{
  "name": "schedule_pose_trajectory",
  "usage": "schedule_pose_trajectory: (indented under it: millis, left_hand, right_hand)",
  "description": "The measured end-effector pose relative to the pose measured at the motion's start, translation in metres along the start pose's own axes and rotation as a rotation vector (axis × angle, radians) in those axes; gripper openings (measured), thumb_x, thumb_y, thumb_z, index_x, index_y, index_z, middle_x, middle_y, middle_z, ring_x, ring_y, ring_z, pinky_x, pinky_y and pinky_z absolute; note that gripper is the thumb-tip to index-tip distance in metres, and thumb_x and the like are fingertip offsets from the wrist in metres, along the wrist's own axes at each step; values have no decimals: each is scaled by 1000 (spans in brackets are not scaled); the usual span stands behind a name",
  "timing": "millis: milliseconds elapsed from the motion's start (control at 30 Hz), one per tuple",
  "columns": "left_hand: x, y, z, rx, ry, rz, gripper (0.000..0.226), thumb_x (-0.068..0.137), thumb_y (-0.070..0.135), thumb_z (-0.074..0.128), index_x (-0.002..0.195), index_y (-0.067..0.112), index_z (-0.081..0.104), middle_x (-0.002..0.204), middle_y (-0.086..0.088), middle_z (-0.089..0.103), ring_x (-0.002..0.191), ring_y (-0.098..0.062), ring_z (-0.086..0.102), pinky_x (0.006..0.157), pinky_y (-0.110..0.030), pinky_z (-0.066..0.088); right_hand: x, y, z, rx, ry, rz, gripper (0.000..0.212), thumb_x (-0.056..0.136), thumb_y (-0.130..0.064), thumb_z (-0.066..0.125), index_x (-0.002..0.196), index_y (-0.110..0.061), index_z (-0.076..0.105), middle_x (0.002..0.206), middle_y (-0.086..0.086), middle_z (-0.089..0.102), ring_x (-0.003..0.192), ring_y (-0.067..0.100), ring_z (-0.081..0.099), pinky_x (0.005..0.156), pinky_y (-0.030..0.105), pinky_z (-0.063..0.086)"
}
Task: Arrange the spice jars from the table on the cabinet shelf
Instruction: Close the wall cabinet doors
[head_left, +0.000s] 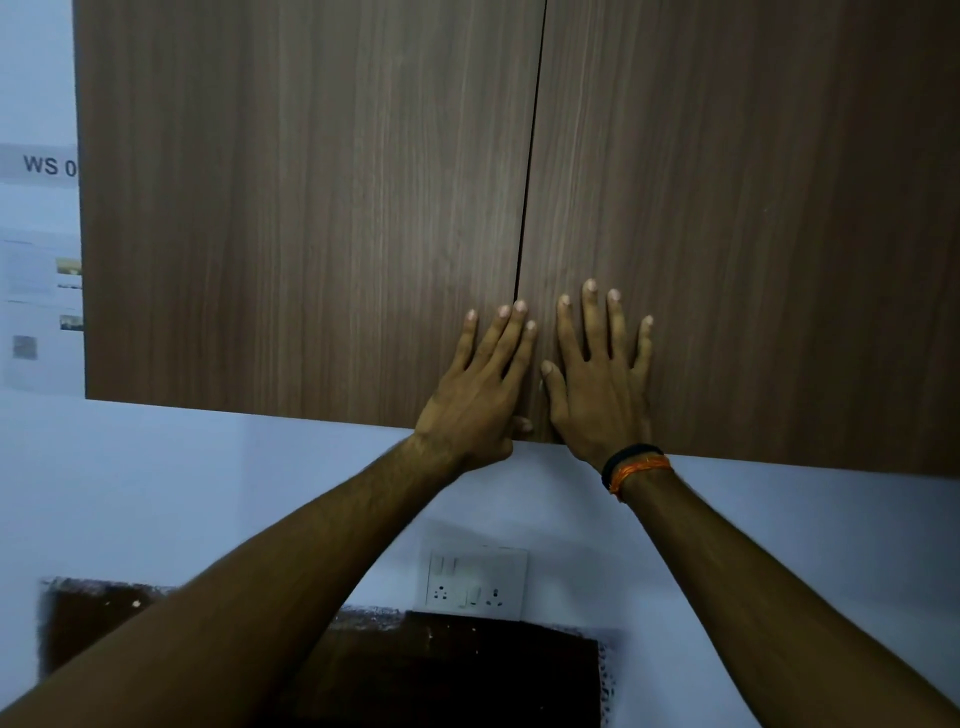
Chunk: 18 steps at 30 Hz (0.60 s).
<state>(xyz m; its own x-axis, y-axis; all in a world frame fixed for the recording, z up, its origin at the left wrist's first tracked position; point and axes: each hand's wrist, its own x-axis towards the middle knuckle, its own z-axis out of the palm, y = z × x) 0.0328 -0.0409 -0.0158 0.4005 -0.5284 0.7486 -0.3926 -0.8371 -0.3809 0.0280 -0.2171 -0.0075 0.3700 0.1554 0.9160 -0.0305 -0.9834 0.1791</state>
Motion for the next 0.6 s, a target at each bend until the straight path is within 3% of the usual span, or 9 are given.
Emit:
schedule_pose_trajectory:
  millis: [233,600]
  left_hand:
    - [-1,-2,-2,6,-9,6,110,89,61,54,156,0,-8,164,-20,-18,152,-33,-19,123,-56,-3]
    - [-10,0,-20,-39,4,-32,84,96,49,41,159,6,4,167,-17,-5,154,-36,-7,122,-57,3]
  right_hand:
    - [-3,1,19,11,79,14,68,102,-47,24,160,-16,9,168,10,0,154,31,0,119,64,7]
    - [-11,-15,2,62,-7,114,64,104,-48,18,160,-18,10,168,10,4,154,31,6,119,63,9]
